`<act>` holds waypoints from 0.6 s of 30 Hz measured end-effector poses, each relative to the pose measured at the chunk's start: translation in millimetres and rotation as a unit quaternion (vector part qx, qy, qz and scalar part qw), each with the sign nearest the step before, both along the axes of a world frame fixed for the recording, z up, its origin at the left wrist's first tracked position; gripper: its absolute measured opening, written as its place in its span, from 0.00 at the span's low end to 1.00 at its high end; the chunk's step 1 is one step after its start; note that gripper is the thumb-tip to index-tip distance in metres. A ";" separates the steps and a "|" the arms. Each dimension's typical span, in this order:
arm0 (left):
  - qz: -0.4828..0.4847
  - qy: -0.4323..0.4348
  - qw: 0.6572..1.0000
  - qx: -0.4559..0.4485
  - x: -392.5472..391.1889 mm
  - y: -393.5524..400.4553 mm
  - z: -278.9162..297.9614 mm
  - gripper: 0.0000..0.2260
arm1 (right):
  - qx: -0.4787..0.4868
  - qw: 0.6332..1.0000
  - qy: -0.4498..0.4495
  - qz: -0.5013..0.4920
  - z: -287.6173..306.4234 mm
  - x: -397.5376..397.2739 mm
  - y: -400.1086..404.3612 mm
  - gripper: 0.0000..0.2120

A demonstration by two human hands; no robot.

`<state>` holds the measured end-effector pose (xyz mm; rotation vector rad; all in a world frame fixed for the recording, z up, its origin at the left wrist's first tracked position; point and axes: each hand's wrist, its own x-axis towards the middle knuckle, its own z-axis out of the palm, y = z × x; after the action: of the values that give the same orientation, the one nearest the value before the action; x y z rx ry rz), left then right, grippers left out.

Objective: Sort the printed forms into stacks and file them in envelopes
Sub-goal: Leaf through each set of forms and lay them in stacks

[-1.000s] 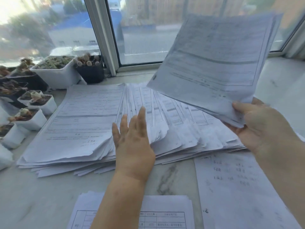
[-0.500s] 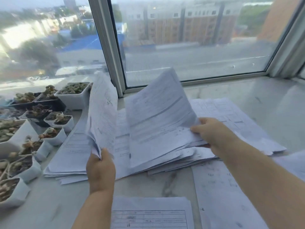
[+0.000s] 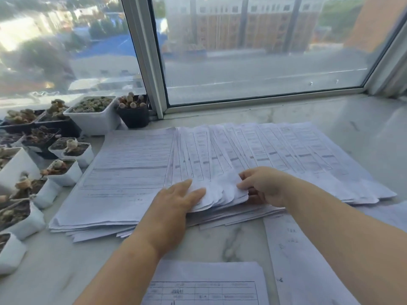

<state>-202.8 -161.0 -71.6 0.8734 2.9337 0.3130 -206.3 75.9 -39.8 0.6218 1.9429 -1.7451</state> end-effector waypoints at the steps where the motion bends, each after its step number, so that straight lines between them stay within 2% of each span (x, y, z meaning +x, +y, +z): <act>1: -0.009 0.001 1.000 0.020 -0.7 -0.4 -0.1 0.32 | -0.007 1.000 0.000 0.015 -1.8 1.4 2.2 0.11; 5: -0.009 0.009 0.996 0.093 0.1 3.2 3.5 0.26 | -0.059 0.998 -0.002 0.035 -4.4 5.7 10.5 0.10; 9: 0.035 0.008 0.992 0.121 0.7 20.2 5.8 0.27 | -0.089 0.995 -0.018 0.052 -3.1 6.2 13.0 0.06; 13: 0.048 0.014 0.983 0.176 -0.5 40.7 5.1 0.25 | -0.066 0.997 -0.013 0.029 -6.0 7.0 7.4 0.02; 18: 0.048 0.008 0.976 0.213 0.4 50.2 -1.3 0.24 | -0.028 0.999 0.000 0.016 -7.8 5.8 -1.4 0.04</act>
<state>-202.4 -110.8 -72.9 0.7701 2.9769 0.9735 -200.6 74.5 -47.6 0.5671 1.8859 -1.7738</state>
